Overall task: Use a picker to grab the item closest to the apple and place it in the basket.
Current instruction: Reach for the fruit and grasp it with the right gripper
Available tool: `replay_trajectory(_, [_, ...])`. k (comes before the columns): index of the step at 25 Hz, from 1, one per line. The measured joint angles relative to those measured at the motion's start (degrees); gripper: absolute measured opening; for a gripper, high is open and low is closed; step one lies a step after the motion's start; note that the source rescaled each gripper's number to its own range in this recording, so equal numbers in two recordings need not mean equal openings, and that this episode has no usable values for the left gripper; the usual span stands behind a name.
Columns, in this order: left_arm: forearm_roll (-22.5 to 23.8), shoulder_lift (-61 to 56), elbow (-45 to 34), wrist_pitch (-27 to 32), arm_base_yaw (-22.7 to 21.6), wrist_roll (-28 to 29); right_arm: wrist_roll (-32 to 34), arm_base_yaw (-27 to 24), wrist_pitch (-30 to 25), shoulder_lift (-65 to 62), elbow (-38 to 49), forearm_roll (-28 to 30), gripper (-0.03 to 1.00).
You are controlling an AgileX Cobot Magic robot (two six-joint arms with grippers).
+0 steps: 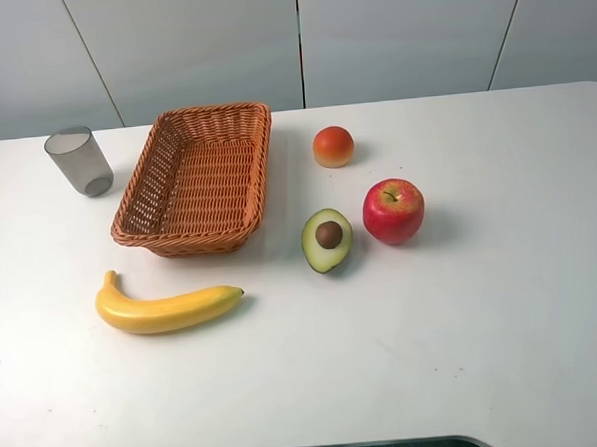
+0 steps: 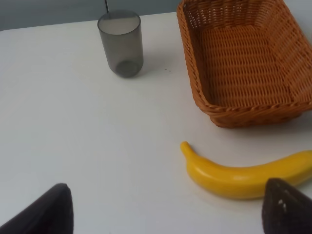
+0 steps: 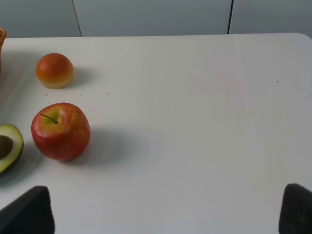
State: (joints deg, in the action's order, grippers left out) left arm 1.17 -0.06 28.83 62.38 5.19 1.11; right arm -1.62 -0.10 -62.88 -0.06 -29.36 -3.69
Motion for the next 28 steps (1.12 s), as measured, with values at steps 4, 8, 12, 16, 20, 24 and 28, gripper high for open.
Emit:
replay_trajectory(4, [0.0,0.0,0.0,0.0,0.0,0.0,0.0,0.0,0.0,0.0,0.0,0.0,1.0])
replay_trajectory(8, [0.0,0.0,0.0,0.0,0.0,0.0,0.0,0.0,0.0,0.0,0.0,0.0,1.0])
replay_trajectory(12, [0.0,0.0,0.0,0.0,0.0,0.0,0.0,0.0,0.0,0.0,0.0,0.0,1.0])
replay_trajectory(16, [0.0,0.0,0.0,0.0,0.0,0.0,0.0,0.0,0.0,0.0,0.0,0.0,1.0])
replay_trajectory(20, [0.0,0.0,0.0,0.0,0.0,0.0,0.0,0.0,0.0,0.0,0.0,0.0,1.0])
replay_trajectory(24, [0.0,0.0,0.0,0.0,0.0,0.0,0.0,0.0,0.0,0.0,0.0,0.0,1.0])
replay_trajectory(28, [0.0,0.0,0.0,0.0,0.0,0.0,0.0,0.0,0.0,0.0,0.0,0.0,1.0])
